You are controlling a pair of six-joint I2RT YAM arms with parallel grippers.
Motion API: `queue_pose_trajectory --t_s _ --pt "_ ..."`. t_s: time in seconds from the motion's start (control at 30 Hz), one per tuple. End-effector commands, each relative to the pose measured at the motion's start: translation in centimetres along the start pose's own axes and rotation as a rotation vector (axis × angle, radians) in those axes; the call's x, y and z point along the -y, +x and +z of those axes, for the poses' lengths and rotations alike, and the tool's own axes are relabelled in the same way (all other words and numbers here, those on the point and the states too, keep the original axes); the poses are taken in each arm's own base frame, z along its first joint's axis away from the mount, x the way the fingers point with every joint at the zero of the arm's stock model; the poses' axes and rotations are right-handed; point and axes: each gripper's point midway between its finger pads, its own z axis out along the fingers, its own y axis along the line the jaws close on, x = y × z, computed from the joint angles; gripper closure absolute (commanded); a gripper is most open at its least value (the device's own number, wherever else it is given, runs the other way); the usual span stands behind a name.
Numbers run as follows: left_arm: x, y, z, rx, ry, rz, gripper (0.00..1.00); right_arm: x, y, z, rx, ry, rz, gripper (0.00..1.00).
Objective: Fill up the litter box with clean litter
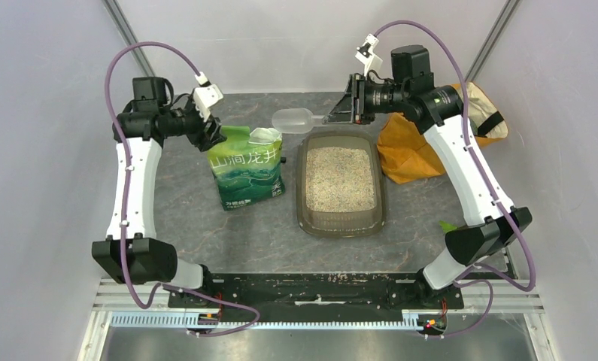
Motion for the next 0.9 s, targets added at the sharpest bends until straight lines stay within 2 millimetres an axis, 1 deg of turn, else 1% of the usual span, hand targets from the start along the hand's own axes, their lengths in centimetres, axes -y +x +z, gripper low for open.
queue_pose_trajectory --t_s 0.0,0.07,0.13,0.2,0.27,0.37,0.43,0.5,0.57,0.67,0.77,0.87 --pt "1.7 1.5 1.1 -0.020 0.090 0.072 0.33 -1.4 -1.0 -0.6 0.020 -0.030 -0.052 1.00" --pt "2.5 2.8 1.6 -0.033 0.117 0.057 0.34 -1.5 -1.1 -0.6 0.021 -0.033 -0.058 1.00" --pt "3.3 3.5 1.9 -0.027 0.147 0.044 0.35 -1.5 -1.0 -0.5 0.012 -0.039 -0.053 1.00" --pt "4.2 3.9 2.0 -0.003 0.175 0.035 0.38 -1.3 -0.7 -0.2 -0.005 -0.035 -0.047 1.00" --pt "4.9 4.0 2.0 0.016 0.191 0.031 0.44 -1.0 -0.4 0.2 -0.020 -0.028 -0.043 1.00" --pt "5.4 3.8 1.8 0.036 0.183 0.052 0.61 -0.8 0.3 0.9 -0.055 -0.012 -0.055 1.00" --pt "5.7 3.2 1.3 0.066 0.174 0.100 0.70 -0.8 0.8 1.3 -0.082 -0.013 -0.057 1.00" --pt "6.1 2.6 0.9 0.094 0.163 0.139 0.83 -1.1 1.3 1.5 -0.109 -0.013 -0.067 1.00" --pt "6.5 2.0 0.5 0.115 0.159 0.173 0.93 -1.4 2.0 1.6 -0.140 -0.016 -0.076 1.00" --pt "6.8 1.8 0.0 0.124 0.149 0.213 0.98 -1.1 2.9 1.9 -0.179 0.007 -0.090 1.00" --pt "7.1 1.7 -0.1 0.130 0.149 0.242 0.98 -0.2 3.6 2.1 -0.211 0.049 -0.103 1.00" --pt "7.5 1.5 -0.2 0.140 0.154 0.261 0.98 0.5 3.5 2.4 -0.220 0.078 -0.109 1.00"
